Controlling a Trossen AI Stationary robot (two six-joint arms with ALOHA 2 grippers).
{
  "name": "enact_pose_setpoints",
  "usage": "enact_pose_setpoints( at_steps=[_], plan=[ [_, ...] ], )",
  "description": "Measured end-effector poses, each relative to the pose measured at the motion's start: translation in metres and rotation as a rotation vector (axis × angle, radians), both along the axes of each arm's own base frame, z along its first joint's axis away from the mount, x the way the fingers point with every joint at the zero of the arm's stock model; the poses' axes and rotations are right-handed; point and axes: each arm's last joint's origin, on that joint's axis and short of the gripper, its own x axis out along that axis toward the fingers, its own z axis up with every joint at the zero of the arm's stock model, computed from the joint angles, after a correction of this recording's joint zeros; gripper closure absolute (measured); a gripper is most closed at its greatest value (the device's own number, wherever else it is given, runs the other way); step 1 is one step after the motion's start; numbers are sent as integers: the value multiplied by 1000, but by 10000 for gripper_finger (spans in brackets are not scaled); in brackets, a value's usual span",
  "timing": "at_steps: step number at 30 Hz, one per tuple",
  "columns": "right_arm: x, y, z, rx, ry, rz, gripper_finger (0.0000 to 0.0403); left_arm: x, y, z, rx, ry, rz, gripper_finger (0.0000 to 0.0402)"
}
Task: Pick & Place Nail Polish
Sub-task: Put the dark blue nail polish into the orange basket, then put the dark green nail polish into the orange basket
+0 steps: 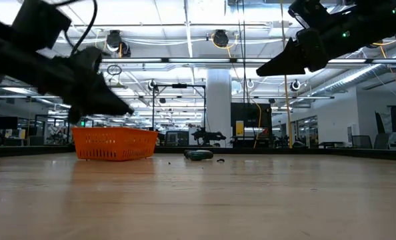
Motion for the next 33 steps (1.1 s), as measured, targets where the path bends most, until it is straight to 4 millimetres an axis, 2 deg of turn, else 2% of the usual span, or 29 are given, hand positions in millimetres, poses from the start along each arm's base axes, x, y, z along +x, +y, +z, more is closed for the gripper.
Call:
enact_pose_setpoints(
  at_steps=[5,10,14,22,27,33],
  plan=[
    [0,0,0,0,-1,-1,206,-13,4,-12,-49,-4,113,344],
    [1,-3,0,3,-2,-11,206,-12,4,-10,-51,-14,116,308],
    [0,-4,-1,7,-2,-18,206,-12,4,-10,-69,-21,123,268],
    [-1,-10,-8,37,16,2,206,-12,5,-10,-76,-24,138,163],
    [2,-16,-9,121,-1,50,206,-9,8,6,-122,-192,158,125],
    [16,-31,-24,195,11,90,206,-6,7,22,-82,-331,104,104]
  ],
)
